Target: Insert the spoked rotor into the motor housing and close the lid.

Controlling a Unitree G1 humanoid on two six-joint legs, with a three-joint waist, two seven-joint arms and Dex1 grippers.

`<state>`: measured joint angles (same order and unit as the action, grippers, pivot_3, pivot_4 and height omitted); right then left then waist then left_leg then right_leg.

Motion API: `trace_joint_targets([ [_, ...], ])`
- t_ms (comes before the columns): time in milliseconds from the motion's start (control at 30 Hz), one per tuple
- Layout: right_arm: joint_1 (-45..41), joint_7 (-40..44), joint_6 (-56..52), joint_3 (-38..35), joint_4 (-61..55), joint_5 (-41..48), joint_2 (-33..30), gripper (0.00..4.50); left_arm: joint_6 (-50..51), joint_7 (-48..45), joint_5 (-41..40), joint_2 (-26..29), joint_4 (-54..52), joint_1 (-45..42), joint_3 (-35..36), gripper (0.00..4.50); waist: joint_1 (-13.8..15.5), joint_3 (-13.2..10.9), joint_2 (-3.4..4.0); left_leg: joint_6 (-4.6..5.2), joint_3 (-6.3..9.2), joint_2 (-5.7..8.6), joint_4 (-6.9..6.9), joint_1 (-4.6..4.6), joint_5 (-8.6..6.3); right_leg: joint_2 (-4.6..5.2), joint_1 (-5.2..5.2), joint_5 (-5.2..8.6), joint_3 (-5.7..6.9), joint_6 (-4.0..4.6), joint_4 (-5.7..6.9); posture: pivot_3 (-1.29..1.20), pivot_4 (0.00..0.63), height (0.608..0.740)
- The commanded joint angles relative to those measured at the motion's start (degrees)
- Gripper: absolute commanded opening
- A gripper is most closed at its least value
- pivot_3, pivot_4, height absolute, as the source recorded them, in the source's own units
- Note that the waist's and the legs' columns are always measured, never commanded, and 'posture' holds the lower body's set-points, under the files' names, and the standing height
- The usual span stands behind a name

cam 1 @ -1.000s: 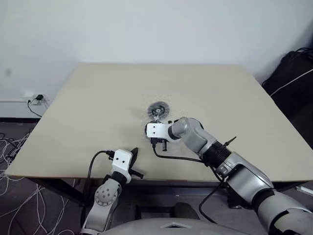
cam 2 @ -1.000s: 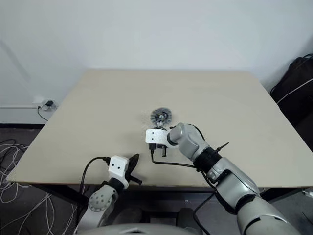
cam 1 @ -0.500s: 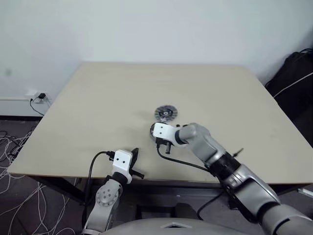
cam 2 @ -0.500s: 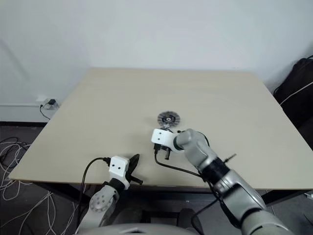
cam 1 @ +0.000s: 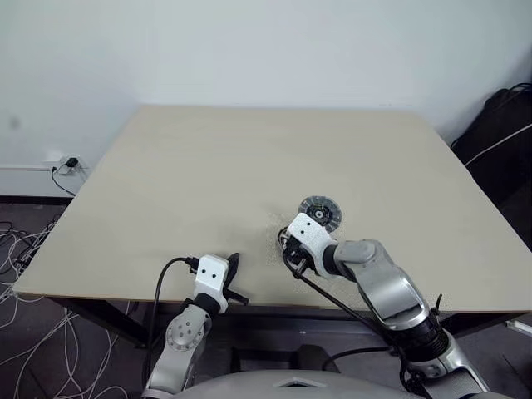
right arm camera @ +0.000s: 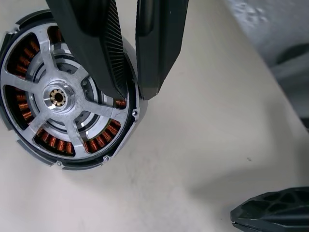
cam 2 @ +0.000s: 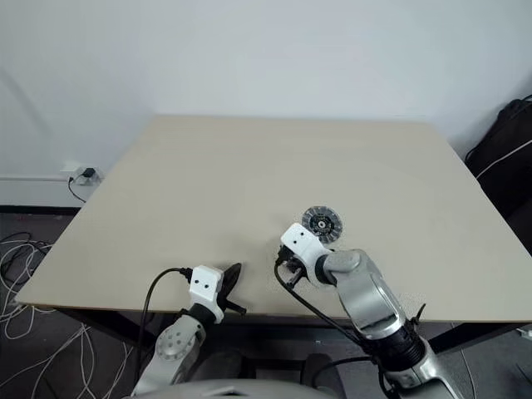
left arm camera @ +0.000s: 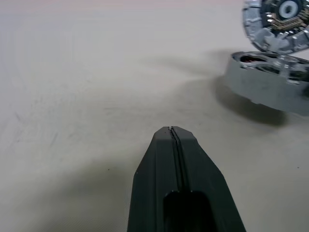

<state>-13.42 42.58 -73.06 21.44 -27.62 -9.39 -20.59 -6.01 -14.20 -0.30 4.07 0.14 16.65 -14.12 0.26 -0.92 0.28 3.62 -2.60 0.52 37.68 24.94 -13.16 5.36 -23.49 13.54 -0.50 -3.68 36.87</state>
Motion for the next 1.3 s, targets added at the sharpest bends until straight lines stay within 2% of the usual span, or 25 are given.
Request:
trace_joint_targets([
  [33, -0.4, -4.2, -5.7, -3.3, -3.8, 2.3, 2.7, 0.1, 0.1, -0.4, -0.6, -0.5, -0.7, -0.6, -0.3, 0.0, 0.0, 0.0, -0.01, 0.0, 0.0, 0.0, 0.02, 0.0, 0.0, -0.01, 0.01, 0.0, 0.0, 0.0, -0.01, 0.0, 0.0, 0.74],
  [167, -0.6, -8.2, -10.1, -5.9, -3.4, 5.0, 7.0, 0.1, 0.4, -0.2, -0.7, -0.7, -0.7, -0.6, -0.3, 0.0, -0.1, 0.0, -0.02, 0.0, 0.0, -0.03, 0.02, -0.01, 0.0, -0.08, 0.01, -0.02, -0.01, -0.02, 0.0, 0.0, 0.0, 0.74],
  [367, -1.5, -13.8, -9.2, -7.3, 1.9, 7.5, 10.8, 0.1, 0.5, 0.0, -0.7, -0.9, -0.5, -0.5, -0.2, 0.0, -0.3, 0.0, -0.02, 0.0, 0.0, -0.02, 0.02, -0.01, 0.0, -0.11, 0.02, -0.02, -0.01, -0.04, 0.0, 0.0, 0.0, 0.74],
  [433, -2.2, -15.2, -9.1, -8.4, 2.8, 8.7, 13.3, 0.84, 0.6, 0.0, -0.7, -1.0, -0.6, -0.4, -0.1, 0.0, -0.4, 0.0, -0.02, 0.0, 0.0, -0.01, 0.02, -0.01, 0.0, -0.22, 0.02, -0.03, 0.0, -0.06, 0.01, 0.0, 0.0, 0.74],
  [467, -2.4, -16.2, -8.3, -8.9, 3.0, 9.2, 14.7, 1.05, 0.6, 0.0, -0.7, -1.0, -0.6, -0.4, -0.1, 0.0, -0.5, 0.0, -0.02, 0.0, -0.01, -0.01, 0.02, -0.01, 0.0, -0.3, 0.02, -0.03, 0.0, -0.06, 0.01, 0.0, 0.0, 0.74],
  [533, -3.1, -17.5, -5.2, -7.6, 3.0, 9.3, 14.5, 1.67, 0.7, 0.0, -0.6, -1.0, -0.5, -0.4, -0.1, 0.0, -0.8, 0.0, -0.01, 0.0, 0.0, -0.03, 0.01, -0.02, 0.0, -0.32, 0.02, -0.04, -0.01, -0.07, 0.02, 0.0, 0.0, 0.74],
  [667, -4.1, -15.7, 2.3, -3.3, 1.2, 10.1, 8.1, 1.67, 0.9, -0.1, -0.6, -0.8, -0.7, -0.3, 0.0, 0.0, -0.9, 0.0, -0.02, 0.01, -0.01, 0.0, 0.02, -0.01, 0.0, -0.31, 0.03, -0.03, -0.01, -0.07, -0.02, 0.0, 0.0, 0.74],
  [833, -4.4, -7.4, 16.9, 6.6, -0.7, 7.6, -10.7, 1.67, 1.0, -0.2, -0.7, -0.7, -0.8, -0.3, 0.0, 0.0, -0.8, 0.0, -0.04, 0.05, -0.03, 0.02, 0.04, -0.01, -0.01, -0.28, 0.06, -0.02, 0.0, -0.08, -0.1, 0.0, 0.0, 0.74],
  [967, -4.5, -1.1, 22.5, 9.5, -0.6, 7.9, -19.7, 1.67, 1.1, -0.4, -0.8, -0.6, -0.7, -0.4, 0.0, 0.0, -0.9, -0.1, -0.12, 0.05, -0.03, -0.04, 0.06, -0.04, -0.02, -0.35, 0.08, 0.0, -0.01, -0.1, -0.08, 0.0, 0.0, 0.74],
  [1033, -4.7, 1.2, 24.9, 11.0, -0.2, 7.1, -22.6, 1.67, 1.1, -0.5, -0.8, -0.6, -0.6, -0.5, -0.1, 0.0, -0.9, -0.1, -0.17, 0.05, -0.02, -0.05, 0.09, -0.08, -0.01, -0.38, 0.12, 0.01, -0.01, -0.11, -0.06, 0.0, 0.0, 0.74],
  [1167, -5.3, 3.3, 28.0, 12.5, 1.4, 5.7, -24.1, 1.67, 1.1, -0.7, -0.8, -0.5, -0.6, -0.4, 0.0, 0.0, -0.8, -0.1, -0.24, 0.06, -0.04, -0.06, 0.16, -0.1, -0.02, -0.33, 0.15, 0.11, 0.0, -0.33, -0.05, 0.0, 0.0, 0.74],
  [1300, -5.7, 5.2, 30.9, 14.3, 3.3, 3.5, -24.8, 1.67, 1.1, -0.8, -0.8, -0.5, -0.6, -0.2, 0.1, 0.0, -0.7, -0.2, -0.31, 0.07, -0.05, -0.04, 0.21, -0.09, -0.02, -0.12, 0.18, 0.0, 0.01, -0.19, -0.05, 0.0, 0.0, 0.74],
])
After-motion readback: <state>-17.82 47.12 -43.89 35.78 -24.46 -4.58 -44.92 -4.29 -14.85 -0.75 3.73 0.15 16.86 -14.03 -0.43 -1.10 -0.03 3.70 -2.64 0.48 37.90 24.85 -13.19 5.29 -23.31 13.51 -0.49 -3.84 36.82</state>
